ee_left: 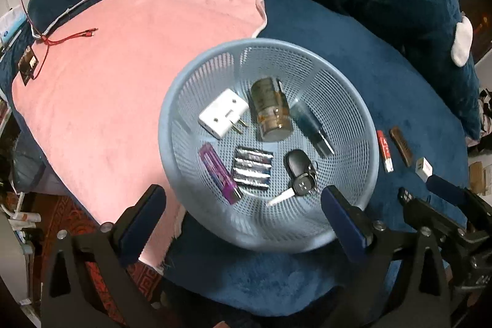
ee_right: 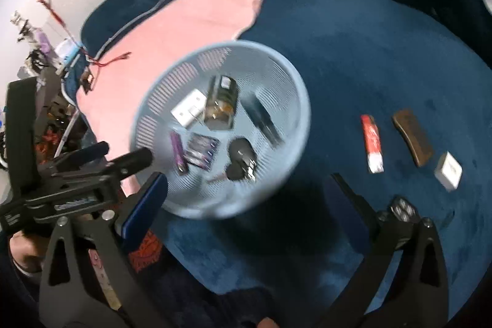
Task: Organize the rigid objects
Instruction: 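Withdraw both tools from the basket toward the red lighter and white charger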
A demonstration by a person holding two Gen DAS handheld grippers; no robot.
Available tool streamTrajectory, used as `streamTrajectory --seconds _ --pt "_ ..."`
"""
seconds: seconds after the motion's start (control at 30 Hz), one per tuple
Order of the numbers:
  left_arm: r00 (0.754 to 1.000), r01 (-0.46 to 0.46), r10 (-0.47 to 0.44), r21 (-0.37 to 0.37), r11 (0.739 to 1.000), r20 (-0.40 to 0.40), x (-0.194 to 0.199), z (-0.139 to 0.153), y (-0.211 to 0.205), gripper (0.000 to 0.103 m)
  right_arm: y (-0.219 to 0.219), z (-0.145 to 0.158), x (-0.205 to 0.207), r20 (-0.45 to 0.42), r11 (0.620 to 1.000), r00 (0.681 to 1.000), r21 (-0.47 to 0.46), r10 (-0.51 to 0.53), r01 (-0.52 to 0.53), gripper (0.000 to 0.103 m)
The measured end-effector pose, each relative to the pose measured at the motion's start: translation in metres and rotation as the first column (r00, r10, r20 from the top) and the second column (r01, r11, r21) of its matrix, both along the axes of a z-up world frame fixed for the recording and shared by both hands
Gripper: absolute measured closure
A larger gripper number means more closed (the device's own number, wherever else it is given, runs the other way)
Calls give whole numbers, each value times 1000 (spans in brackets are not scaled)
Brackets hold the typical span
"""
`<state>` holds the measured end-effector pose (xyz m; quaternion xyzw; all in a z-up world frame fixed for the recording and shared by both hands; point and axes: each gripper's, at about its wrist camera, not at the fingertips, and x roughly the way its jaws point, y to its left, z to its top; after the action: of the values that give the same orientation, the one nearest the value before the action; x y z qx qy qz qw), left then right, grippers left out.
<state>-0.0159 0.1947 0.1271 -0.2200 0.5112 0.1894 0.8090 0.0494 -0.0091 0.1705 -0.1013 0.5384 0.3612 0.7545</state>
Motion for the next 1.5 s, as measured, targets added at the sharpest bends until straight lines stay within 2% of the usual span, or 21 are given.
streamTrajectory --seconds 0.57,1.0,1.5 --pt "998 59 -59 22 998 -16 -1 11 -51 2 -53 -2 3 -44 994 993 -18 -107 106 1" --pt "991 130 -129 27 991 -28 15 13 -101 2 -107 -4 5 -56 986 984 -2 -167 168 1" --pt "964 259 -259 -9 966 -53 58 -7 -184 2 -209 -27 24 -94 942 937 -44 -335 333 1"
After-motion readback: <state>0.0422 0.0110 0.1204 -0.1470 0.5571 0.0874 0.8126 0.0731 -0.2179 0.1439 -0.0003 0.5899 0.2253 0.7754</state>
